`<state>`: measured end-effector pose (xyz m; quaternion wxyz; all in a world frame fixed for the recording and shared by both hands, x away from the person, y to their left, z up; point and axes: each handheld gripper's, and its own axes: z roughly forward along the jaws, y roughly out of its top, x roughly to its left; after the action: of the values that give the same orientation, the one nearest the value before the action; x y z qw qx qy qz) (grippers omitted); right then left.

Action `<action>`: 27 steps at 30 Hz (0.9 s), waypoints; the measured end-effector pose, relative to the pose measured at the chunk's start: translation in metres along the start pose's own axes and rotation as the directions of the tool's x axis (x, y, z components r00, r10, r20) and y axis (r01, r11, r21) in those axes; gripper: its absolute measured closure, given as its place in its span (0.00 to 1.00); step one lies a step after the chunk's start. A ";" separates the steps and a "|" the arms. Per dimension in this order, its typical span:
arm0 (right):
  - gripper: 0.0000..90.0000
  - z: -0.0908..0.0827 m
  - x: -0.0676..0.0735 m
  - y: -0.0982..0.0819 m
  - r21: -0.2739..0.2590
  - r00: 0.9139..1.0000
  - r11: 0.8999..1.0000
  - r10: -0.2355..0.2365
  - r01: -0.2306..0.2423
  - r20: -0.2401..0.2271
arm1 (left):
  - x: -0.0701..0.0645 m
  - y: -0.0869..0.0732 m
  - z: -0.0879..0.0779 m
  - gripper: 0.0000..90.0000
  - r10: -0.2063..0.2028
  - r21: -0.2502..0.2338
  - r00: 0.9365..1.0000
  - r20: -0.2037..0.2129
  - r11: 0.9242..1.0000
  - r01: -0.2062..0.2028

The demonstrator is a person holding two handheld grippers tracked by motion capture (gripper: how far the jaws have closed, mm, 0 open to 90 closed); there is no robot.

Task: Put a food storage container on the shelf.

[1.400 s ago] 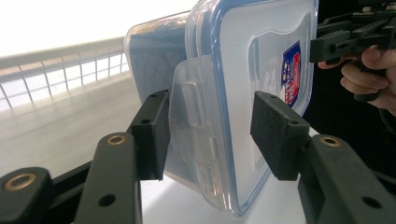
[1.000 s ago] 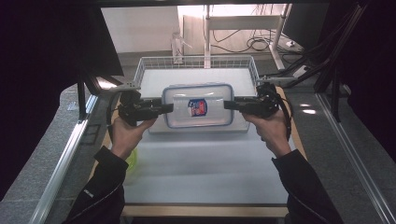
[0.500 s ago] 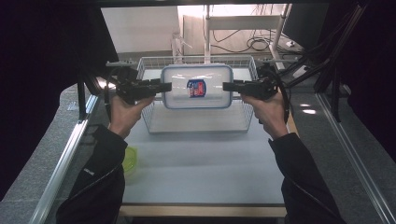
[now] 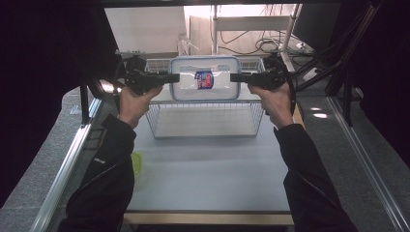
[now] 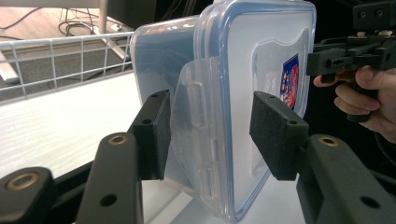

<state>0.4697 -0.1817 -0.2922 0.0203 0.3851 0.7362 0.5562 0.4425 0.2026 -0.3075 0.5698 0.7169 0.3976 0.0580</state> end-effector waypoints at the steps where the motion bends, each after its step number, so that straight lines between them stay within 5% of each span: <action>1: 0.58 0.001 -0.003 0.001 0.000 1.000 1.000 0.002 -0.002 0.002 | 0.002 0.001 0.002 0.55 0.002 -0.001 1.000 0.001 1.000 -0.002; 11: 0.58 0.010 -0.020 0.003 -0.010 0.999 0.999 0.033 -0.033 0.001 | 0.009 0.001 0.013 0.54 -0.011 -0.010 1.000 -0.021 1.000 0.011; 16: 0.57 0.011 -0.021 0.002 -0.027 1.000 1.000 0.015 -0.015 0.006 | 0.007 -0.004 0.014 0.52 0.082 -0.032 0.996 -0.041 0.996 -0.083; 20: 0.57 0.012 -0.019 -0.001 -0.045 1.000 0.999 -0.004 0.005 0.012 | 0.010 -0.010 0.014 0.52 0.093 -0.066 0.995 -0.028 0.993 -0.095; 24: 0.56 0.012 -0.017 -0.002 -0.027 0.998 0.999 -0.037 0.038 0.053 | 0.007 -0.009 0.015 0.50 0.133 -0.051 0.989 -0.060 0.989 -0.136; 27: 0.56 0.015 -0.015 -0.003 -0.017 0.996 0.998 -0.056 0.057 0.066 | 0.007 -0.009 0.017 0.48 0.126 -0.048 0.989 -0.070 0.990 -0.130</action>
<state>0.4854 -0.1791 -0.3069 0.0638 0.3822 0.7403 0.5494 0.4517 0.1938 -0.3242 0.5697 0.7234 0.3680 0.1290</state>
